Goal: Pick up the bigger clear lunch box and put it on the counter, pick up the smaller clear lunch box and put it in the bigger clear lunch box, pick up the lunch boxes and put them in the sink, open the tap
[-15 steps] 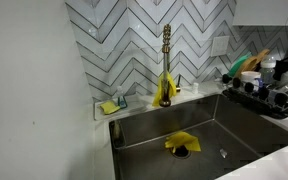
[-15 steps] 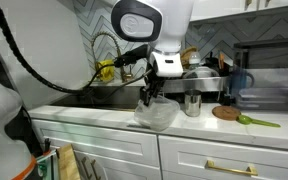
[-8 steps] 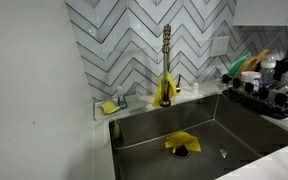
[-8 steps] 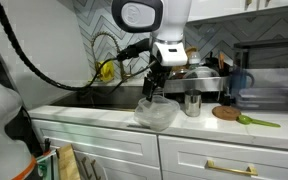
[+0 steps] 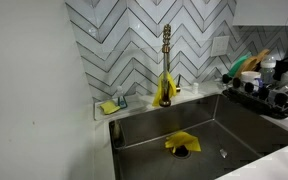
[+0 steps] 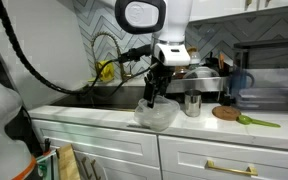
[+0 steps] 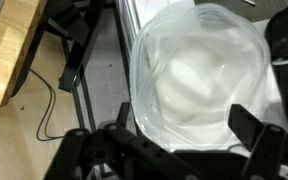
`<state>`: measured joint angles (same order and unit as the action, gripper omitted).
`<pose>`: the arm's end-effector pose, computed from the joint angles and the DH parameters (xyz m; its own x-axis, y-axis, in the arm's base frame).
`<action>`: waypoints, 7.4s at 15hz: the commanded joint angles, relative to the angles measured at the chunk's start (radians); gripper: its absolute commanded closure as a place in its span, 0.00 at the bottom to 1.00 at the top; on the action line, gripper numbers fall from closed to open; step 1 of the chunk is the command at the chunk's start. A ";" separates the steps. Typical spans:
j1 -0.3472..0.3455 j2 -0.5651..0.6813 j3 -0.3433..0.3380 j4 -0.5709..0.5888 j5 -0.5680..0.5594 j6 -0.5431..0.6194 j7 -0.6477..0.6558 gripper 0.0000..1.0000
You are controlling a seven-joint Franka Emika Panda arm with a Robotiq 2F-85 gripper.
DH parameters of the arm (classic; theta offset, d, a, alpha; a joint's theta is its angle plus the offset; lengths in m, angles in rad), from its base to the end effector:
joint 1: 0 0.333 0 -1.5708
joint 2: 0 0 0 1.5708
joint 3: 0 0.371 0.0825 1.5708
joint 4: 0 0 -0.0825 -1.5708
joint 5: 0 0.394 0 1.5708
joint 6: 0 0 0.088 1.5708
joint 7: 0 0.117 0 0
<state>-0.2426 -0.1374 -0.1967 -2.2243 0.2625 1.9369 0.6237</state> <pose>0.4468 -0.1905 0.4618 0.3864 -0.8786 -0.2807 -0.9223 -0.3713 -0.1074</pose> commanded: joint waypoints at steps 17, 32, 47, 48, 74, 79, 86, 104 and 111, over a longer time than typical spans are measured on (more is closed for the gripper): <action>0.001 0.127 -0.021 -0.041 -0.024 -0.061 -0.123 0.51; 0.034 0.050 0.009 -0.047 -0.071 -0.286 -0.165 0.98; 0.230 -0.242 0.319 -0.189 -0.089 -0.352 -0.137 0.98; 0.245 -0.241 0.336 -0.188 -0.089 -0.344 -0.129 0.93; 0.463 0.146 0.483 -0.134 0.099 0.271 -0.124 0.98; 0.472 0.158 0.469 -0.128 0.100 0.288 -0.135 0.93; 0.478 0.252 0.471 -0.081 0.111 0.388 -0.144 0.98; 0.633 0.673 0.441 0.210 0.069 0.523 -0.022 0.98; 0.656 0.745 0.420 0.290 0.053 0.501 0.029 0.98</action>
<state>0.3852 0.5712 0.2443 -1.9710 0.3261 2.4458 0.6217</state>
